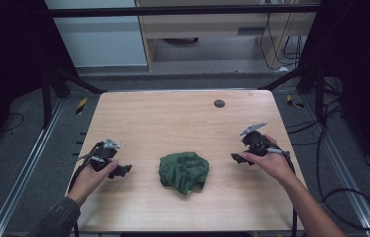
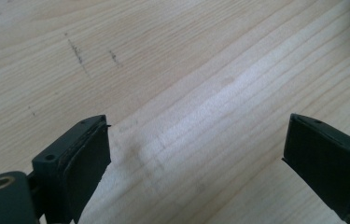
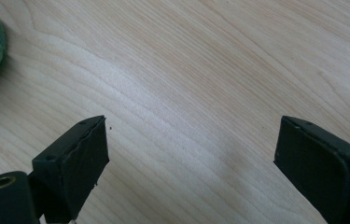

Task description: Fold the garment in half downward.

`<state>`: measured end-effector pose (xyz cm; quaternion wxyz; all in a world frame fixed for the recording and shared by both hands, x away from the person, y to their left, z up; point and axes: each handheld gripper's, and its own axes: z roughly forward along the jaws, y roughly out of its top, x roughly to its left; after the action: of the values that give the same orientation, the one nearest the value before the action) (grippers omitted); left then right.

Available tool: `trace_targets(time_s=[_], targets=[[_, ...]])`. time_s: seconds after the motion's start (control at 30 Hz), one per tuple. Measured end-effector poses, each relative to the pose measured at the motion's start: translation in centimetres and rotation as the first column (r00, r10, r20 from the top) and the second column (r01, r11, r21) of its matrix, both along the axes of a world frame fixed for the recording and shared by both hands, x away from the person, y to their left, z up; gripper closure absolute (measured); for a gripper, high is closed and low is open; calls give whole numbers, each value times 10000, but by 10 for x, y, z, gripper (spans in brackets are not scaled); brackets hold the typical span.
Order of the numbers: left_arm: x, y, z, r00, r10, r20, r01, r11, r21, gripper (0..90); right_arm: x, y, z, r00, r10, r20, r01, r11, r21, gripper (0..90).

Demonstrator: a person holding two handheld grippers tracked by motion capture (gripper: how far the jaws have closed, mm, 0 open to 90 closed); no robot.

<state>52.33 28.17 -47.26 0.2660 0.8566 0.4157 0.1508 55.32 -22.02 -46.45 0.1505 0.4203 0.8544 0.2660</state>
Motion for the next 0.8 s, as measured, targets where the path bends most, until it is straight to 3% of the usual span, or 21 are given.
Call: trace_targets(time_s=[0.47,0.57,0.7,0.8], targets=[[24,-11,-6,9992,346,176,-345,9994,-85,68,27,15,-14,9968,-753,-281,770,9949,649,117],[28,-11,-7,9985,396,374,-388,9991,-195,68,31,17,-18,9952,-934,-288,955,9921,813,120],[38,-12,-10,9975,535,459,-521,9981,-316,75,39,19,-23,9916,-1288,86,1272,9863,1053,139],[42,-12,-11,9957,698,607,-675,9970,-391,75,43,19,-25,9897,-1428,81,1406,9818,1274,138]])
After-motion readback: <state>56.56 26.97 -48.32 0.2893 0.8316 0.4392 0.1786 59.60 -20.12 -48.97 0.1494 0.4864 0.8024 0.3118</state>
